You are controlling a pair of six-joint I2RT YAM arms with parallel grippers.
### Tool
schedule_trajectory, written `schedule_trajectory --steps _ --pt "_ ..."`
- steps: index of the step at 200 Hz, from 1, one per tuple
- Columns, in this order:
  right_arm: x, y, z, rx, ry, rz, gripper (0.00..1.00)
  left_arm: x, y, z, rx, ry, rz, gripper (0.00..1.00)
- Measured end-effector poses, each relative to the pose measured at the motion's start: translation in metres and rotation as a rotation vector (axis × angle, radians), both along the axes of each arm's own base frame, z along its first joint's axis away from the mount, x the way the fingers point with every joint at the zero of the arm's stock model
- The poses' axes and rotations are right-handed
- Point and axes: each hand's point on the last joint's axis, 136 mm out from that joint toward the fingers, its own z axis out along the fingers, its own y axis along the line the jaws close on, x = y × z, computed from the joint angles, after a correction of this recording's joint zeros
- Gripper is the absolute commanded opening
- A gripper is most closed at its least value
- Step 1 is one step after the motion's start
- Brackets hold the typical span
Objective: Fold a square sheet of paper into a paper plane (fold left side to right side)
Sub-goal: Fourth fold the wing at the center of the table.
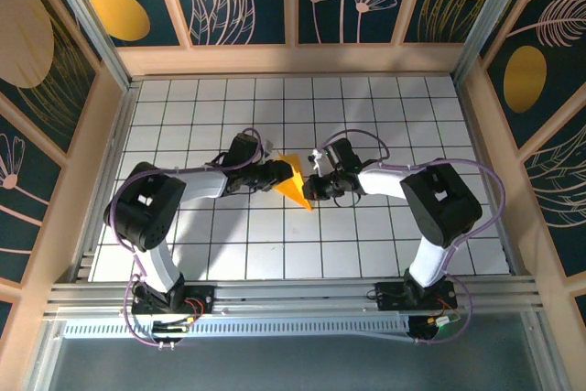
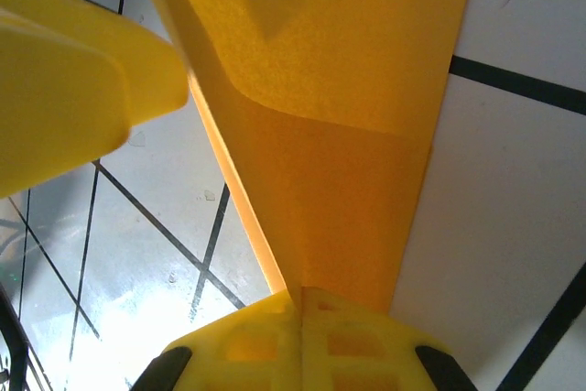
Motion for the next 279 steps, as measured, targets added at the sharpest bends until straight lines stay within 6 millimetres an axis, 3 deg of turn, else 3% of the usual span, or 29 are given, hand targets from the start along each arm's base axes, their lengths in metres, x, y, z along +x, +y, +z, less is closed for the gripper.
schedule_trajectory --steps 48,147,279 --pt "-0.001 0.000 -0.003 0.000 0.012 0.002 0.00 0.011 -0.004 -0.009 0.018 0.005 0.016 0.43" --pt "-0.002 0.001 -0.003 0.006 0.017 0.005 0.00 0.015 -0.002 -0.023 0.047 0.026 0.038 0.43" --pt "-0.006 0.003 -0.007 0.017 0.042 0.020 0.03 0.021 -0.001 -0.030 0.100 0.038 0.063 0.42"
